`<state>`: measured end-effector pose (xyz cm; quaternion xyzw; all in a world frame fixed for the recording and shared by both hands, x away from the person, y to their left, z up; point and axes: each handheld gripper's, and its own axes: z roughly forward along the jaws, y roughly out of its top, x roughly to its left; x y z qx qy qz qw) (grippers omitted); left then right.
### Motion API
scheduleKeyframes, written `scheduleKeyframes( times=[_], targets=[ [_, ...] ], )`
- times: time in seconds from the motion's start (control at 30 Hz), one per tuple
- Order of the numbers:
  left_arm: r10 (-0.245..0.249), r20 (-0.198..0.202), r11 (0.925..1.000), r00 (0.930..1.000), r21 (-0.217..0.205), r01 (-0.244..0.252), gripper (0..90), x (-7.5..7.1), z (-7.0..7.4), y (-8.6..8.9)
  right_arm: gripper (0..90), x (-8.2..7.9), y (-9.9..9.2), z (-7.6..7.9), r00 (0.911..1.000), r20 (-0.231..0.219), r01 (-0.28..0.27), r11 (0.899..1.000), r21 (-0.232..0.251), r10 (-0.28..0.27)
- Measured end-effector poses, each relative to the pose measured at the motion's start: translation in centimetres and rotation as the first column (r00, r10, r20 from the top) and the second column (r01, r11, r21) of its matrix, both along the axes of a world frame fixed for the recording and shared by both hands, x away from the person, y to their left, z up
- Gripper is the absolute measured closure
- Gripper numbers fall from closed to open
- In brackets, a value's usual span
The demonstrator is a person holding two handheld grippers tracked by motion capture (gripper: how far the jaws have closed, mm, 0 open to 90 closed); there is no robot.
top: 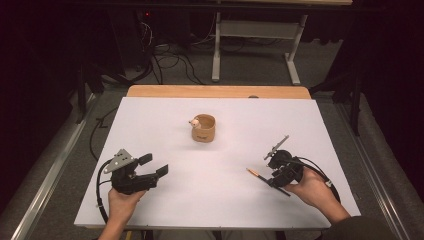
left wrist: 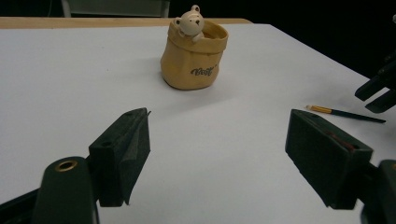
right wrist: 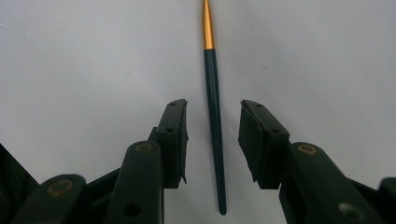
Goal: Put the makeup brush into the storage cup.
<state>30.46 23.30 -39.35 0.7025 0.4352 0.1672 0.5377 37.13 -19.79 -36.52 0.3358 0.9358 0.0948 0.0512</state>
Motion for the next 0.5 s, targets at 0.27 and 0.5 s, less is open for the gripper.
scheduleKeyframes(
  times=[0.27,0.5],
  targets=[
    [-0.001,-0.001,1.0000,1.0000,-0.001,0.001,22.4,0.02,-0.01,0.00,66.5,0.18,0.12,-0.36,0.9998,-0.019,-0.007,1.000,-0.021,0.007],
    [-0.001,0.001,1.0000,1.0000,-0.002,0.001,22.4,0.02,0.00,-0.01,69.3,0.27,0.00,-0.82,0.9991,-0.042,-0.010,0.999,-0.035,0.009]
  ],
)
